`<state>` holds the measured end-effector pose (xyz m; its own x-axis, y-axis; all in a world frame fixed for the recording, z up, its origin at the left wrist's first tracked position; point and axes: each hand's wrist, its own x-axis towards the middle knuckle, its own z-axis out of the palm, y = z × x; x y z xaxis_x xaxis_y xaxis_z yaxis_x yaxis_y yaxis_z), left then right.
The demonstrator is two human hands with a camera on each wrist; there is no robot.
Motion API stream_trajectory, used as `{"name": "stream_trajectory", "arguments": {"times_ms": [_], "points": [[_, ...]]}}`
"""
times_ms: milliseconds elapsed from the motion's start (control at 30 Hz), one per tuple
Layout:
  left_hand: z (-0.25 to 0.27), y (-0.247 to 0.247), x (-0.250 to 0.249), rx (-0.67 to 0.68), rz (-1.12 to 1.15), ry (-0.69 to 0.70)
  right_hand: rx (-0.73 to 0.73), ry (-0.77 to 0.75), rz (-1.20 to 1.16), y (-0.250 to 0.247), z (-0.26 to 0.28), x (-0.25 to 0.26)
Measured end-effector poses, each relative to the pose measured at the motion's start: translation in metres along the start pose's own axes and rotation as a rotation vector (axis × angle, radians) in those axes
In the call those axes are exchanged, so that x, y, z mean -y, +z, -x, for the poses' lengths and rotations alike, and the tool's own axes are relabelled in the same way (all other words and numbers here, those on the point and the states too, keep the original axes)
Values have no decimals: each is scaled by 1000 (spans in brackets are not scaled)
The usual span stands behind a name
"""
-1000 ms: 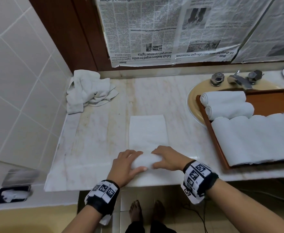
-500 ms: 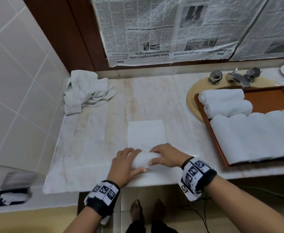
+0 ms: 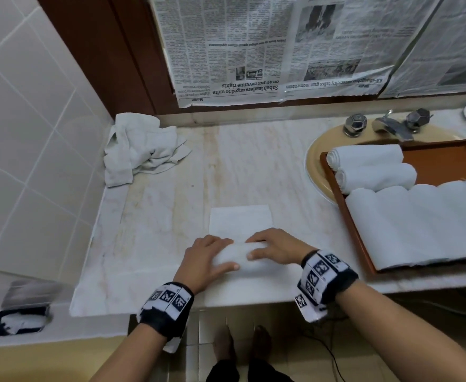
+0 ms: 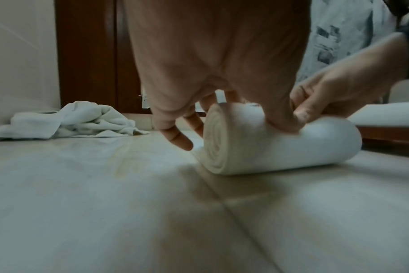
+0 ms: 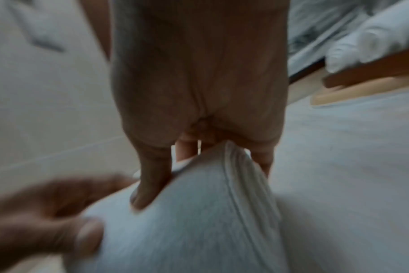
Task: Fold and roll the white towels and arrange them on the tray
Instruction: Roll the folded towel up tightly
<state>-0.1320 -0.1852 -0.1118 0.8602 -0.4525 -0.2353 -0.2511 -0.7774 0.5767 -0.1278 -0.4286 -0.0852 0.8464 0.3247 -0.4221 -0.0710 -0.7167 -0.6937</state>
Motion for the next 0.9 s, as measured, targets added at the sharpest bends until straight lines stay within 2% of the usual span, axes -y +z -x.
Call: {"name": "stream_trajectory", "arguments": {"times_ms": [67, 167, 233, 300, 367, 500, 567, 667, 733, 800, 833, 900], "points": [[-3, 4, 5, 22, 31, -21, -26, -2, 79, 5, 0, 0], [-16, -8, -3, 77, 106, -28, -298, -76, 497, 34, 17, 0], [-24, -15, -9, 135, 171, -93, -320, -139, 638, 53, 29, -1], [-29, -14, -9, 150, 198, -162, -328, -189, 638, 59, 27, -8], [-25, -8, -5, 114, 163, -106, -307, -181, 557, 48, 19, -8], [-7, -4, 0, 35, 180, 34, -115, -27, 252, 20, 8, 3], [-4, -4, 1, 4, 221, 0, -43, 2, 185, 11, 8, 3], [-10, -7, 2, 18, 274, -65, -45, -7, 271, 11, 15, 1], [-16, -7, -2, -5, 274, -71, -144, -117, 511, 20, 21, -2], [-19, -7, -8, -42, 297, -131, -203, -164, 663, 29, 21, -3], [-20, -6, -9, -57, 290, -148, -229, -173, 675, 31, 18, -3], [-17, -3, -9, -54, 238, -97, -177, -137, 570, 25, 10, 0]]}}
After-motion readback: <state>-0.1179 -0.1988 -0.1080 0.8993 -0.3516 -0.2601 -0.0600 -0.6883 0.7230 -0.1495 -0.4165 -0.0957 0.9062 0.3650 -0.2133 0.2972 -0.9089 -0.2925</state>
